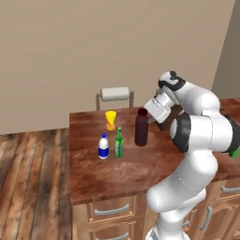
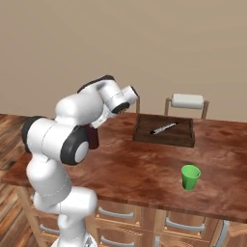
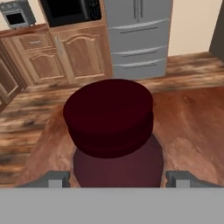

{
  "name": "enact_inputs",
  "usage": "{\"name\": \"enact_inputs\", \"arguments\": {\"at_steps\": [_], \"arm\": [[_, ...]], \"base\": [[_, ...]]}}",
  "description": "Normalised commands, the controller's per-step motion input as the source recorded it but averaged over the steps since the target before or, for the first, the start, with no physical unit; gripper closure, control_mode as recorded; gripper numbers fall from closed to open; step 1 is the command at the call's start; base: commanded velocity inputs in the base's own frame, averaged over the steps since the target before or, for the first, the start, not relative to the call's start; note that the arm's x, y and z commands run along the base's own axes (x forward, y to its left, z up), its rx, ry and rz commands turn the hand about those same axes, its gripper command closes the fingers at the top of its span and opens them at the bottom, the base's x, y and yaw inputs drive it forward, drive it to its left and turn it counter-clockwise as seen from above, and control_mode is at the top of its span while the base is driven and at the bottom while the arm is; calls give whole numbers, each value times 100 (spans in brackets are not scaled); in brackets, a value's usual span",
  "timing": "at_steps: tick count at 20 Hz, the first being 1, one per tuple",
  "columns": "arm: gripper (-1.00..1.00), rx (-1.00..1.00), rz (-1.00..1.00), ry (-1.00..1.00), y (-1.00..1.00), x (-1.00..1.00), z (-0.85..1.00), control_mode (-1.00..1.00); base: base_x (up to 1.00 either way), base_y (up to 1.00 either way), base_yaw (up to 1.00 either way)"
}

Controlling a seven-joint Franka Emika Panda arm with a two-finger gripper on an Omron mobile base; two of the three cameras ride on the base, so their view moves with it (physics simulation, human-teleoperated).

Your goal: Place the drinks on the dining counter in a tight cluster.

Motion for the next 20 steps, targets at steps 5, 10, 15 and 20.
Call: {"name": "enact_inputs", "arguments": {"at_steps": [5, 10, 15, 20], "arm": [[100, 0, 0, 0, 0, -47, 0, -100], [100, 0, 0, 0, 6, -26, -11, -100], [100, -1, -2, 0, 17, 1, -8, -100], [100, 0, -10, 0, 1, 7, 0, -100]], "base": [[0, 0, 0], [0, 0, 0], [0, 0, 0], [0, 0, 0]]}}
